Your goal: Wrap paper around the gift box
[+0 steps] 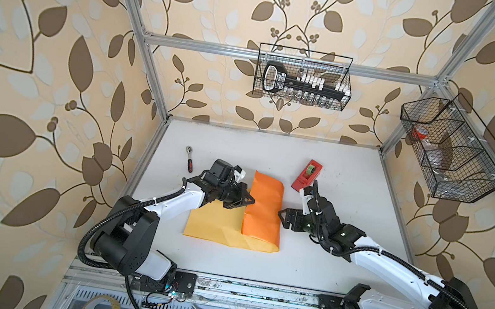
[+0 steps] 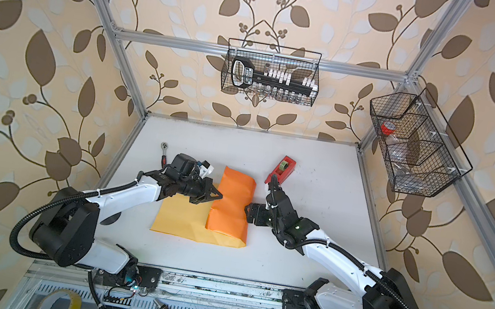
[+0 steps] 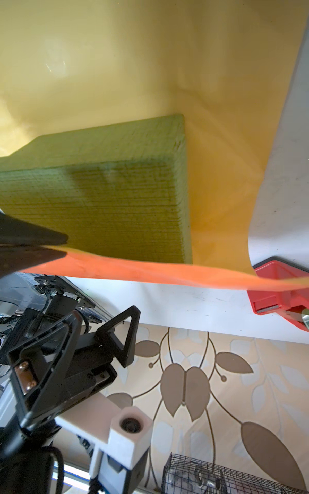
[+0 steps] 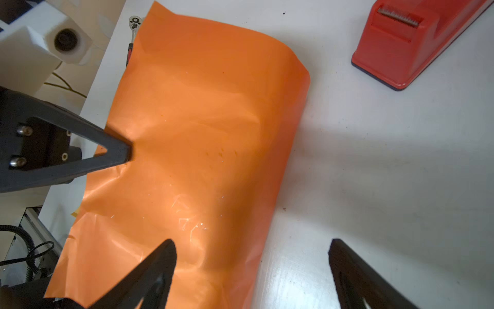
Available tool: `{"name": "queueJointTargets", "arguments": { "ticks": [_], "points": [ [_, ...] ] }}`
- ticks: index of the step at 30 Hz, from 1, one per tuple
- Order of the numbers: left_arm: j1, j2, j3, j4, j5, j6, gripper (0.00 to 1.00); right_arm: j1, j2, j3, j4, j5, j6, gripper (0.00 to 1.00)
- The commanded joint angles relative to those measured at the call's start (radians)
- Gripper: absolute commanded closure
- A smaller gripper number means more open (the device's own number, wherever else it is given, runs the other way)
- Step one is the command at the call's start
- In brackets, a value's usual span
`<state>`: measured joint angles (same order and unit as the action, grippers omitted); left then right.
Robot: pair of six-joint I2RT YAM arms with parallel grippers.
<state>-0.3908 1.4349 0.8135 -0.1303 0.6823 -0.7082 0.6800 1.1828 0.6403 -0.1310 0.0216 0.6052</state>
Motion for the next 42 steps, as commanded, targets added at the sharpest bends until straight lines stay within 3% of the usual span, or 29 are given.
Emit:
{"name": "queueJointTargets", "arguments": {
  "ticks": [1,42],
  "points": [
    [0.014,-0.035,-0.013,0.010,0.022,0.024,1.00,-0.006,0.025,0.034,0.021,-0.023,-0.001,0.09],
    [0.045,-0.057,-0.080,-0.002,-0.003,0.033,1.00,-0.032,0.331,0.217,0.029,-0.118,-0.005,0.07]
  ]
}}
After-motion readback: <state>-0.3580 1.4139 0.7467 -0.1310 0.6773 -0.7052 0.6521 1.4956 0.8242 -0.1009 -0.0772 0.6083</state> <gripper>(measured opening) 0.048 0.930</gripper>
